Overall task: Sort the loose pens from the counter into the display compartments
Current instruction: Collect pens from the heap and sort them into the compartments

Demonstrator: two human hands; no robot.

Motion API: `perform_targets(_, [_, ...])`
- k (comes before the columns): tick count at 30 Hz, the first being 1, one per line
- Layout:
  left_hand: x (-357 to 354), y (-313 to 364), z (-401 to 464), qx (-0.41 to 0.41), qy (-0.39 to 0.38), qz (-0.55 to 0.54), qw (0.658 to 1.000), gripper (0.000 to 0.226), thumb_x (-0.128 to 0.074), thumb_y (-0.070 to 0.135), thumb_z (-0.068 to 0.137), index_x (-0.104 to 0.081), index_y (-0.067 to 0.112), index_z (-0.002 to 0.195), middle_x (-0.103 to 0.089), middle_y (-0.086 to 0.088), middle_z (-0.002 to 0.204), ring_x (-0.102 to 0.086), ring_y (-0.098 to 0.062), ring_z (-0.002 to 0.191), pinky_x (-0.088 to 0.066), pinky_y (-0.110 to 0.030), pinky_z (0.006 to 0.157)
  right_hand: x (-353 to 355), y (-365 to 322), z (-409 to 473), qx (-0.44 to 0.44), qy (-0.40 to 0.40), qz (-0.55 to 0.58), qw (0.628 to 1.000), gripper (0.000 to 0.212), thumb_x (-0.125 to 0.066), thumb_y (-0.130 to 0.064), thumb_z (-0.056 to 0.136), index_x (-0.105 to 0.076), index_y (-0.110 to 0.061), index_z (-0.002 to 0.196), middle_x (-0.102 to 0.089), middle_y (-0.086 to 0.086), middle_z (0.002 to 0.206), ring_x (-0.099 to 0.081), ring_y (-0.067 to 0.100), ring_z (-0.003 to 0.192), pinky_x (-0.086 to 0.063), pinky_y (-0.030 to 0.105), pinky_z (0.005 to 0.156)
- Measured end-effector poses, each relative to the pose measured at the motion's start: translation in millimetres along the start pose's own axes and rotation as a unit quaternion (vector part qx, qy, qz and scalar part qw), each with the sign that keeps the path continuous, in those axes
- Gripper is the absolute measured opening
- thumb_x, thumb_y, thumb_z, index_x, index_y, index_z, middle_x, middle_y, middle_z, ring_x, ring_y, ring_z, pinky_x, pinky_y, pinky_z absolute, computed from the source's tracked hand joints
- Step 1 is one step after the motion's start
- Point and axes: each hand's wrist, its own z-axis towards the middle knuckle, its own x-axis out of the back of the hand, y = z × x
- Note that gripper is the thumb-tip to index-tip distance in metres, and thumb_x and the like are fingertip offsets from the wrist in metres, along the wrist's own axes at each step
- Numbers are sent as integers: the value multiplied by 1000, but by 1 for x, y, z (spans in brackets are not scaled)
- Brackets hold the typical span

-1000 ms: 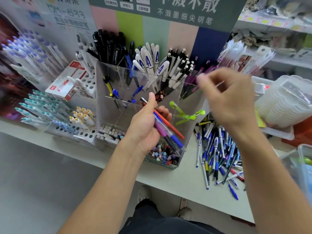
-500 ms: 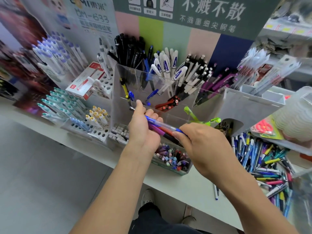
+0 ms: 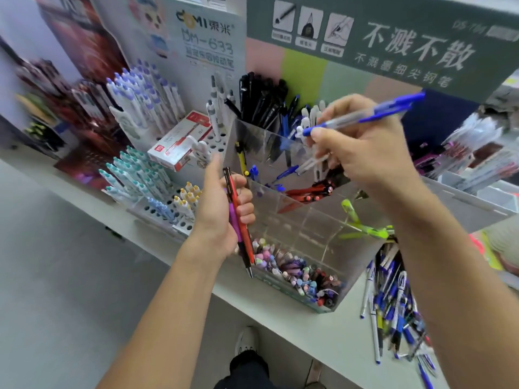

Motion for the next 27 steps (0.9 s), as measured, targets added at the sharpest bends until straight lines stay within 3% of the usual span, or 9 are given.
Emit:
perform_targets(3, [10,-4,7,-14,48,20,999,45,-44,55,101,-56,14,87,-32,4,57,-26,-8,43,-23,-21,38,-19,3,27,-11,-21,-107,994,20,-68,-21,94,-69,-7,79,-72,6,64,-67,19,54,-54,33,51])
perform_targets(6, [21,-12,15,-22,58,19,998,34,-47,44,105,-58,12,99,-39,5,56,-31,-7,42,-27,-19,37,-44,18,26,1,-36,-201,979,24,-68,-27,91,-72,-13,72,-69,4,61,-63,14,54,-56,38,59])
perform_targets(8, [27,-16,19,-25,51,23,998,28,-48,37,106,-58,11,103,-43,4,58,-33,-6,42,-29,-17,37,-54,30,20,2,-22,-213,977,18,-74,-23,88,-72,-16,71,-68,-2,60,-64,8,55,-54,34,61])
perform_targets(12, [30,-21,23,-43,20,99,994,21,-49,28,107,-62,17,118,-51,2,63,-35,-7,44,-30,-18,38,-59,51,10,-32,-21,-213,976,11,-79,-21,86,-73,-15,78,-70,1,64,-70,18,63,-61,43,69])
perform_targets(16, [28,-21,30,-80,-34,248,965,32,-51,29,106,-55,38,136,-56,-1,67,-35,-11,48,-29,-24,43,-58,60,1,-56,-33,-257,964,11,-81,-20,85,-74,-15,91,-70,0,78,-67,12,70,-55,29,65])
perform_targets(19, [23,-19,35,-84,-49,270,958,35,-51,28,106,-53,40,139,-57,-1,67,-35,-11,48,-28,-25,44,-54,61,-3,-45,-14,-270,962,21,-82,-10,81,-73,-15,99,-70,0,91,-66,11,79,-56,25,72])
perform_targets(23, [20,-18,38,-88,-53,334,937,33,-50,27,106,-56,34,138,-60,0,68,-38,-10,46,-31,-24,43,-60,69,-7,-49,-37,-300,952,21,-78,-4,83,-71,-17,98,-68,3,96,-66,15,78,-57,22,60])
perform_targets(25, [20,-19,37,-90,-50,335,937,34,-50,27,106,-56,34,139,-61,-1,71,-38,-10,46,-31,-24,43,-65,70,-4,-21,-26,-286,958,18,-76,-2,84,-72,-17,94,-69,0,91,-67,15,80,-60,34,73])
perform_targets(27, [22,-20,34,-98,-38,310,945,33,-50,26,106,-56,35,138,-63,1,72,-36,-11,47,-29,-25,44,-67,67,0,-23,2,-212,977,17,-76,-2,85,-74,-15,96,-71,-5,90,-68,8,83,-60,32,81])
